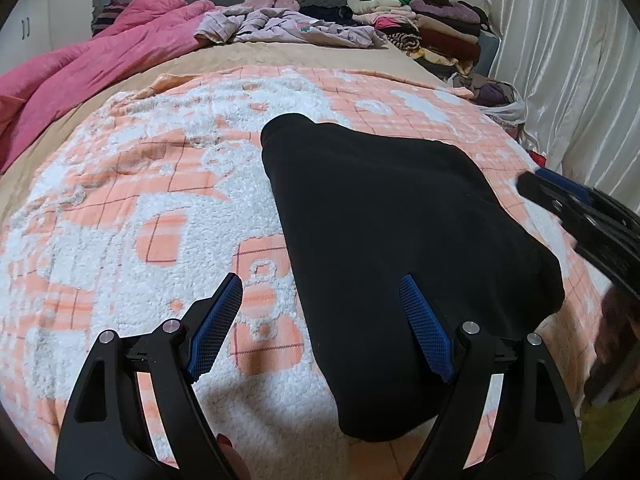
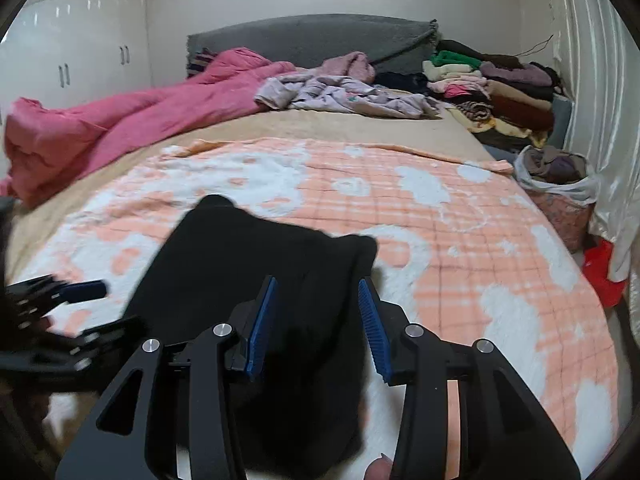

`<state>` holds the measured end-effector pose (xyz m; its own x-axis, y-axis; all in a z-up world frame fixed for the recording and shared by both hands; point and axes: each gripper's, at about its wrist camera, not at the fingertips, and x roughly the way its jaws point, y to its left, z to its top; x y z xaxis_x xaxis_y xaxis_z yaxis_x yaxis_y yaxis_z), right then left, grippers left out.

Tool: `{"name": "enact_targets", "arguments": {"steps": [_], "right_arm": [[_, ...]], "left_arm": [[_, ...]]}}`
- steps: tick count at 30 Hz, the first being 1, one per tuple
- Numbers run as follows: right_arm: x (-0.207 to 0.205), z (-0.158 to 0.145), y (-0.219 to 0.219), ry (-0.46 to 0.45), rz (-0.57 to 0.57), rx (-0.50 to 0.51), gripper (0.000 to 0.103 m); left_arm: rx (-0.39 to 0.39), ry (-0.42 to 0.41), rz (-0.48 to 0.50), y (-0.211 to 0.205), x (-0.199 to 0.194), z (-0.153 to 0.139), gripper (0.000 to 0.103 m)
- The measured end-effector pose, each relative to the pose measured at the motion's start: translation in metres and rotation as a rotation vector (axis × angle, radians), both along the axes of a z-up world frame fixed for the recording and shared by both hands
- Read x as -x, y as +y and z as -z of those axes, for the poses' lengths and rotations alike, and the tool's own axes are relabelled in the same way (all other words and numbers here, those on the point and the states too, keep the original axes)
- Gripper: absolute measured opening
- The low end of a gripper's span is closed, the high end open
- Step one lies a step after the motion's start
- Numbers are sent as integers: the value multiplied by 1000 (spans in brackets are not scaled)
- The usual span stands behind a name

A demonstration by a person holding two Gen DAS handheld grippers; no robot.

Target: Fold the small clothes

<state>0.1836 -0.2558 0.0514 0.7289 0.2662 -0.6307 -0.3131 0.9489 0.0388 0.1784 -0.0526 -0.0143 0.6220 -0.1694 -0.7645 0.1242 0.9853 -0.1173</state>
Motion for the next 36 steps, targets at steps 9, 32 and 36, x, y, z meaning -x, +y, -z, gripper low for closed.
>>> {"name": "enact_targets", "arguments": {"steps": [9, 32, 36], "right_arm": [[44, 17, -1, 119, -32, -54, 39], [104, -11, -24, -30, 108, -120, 96], [123, -20, -25, -65, 118, -117, 99]], "left_arm": [[-10, -11, 5, 3, 15, -3, 73], [-16, -135, -8, 12, 69, -39, 94], [-23, -165, -4, 14, 85, -48, 94]]}}
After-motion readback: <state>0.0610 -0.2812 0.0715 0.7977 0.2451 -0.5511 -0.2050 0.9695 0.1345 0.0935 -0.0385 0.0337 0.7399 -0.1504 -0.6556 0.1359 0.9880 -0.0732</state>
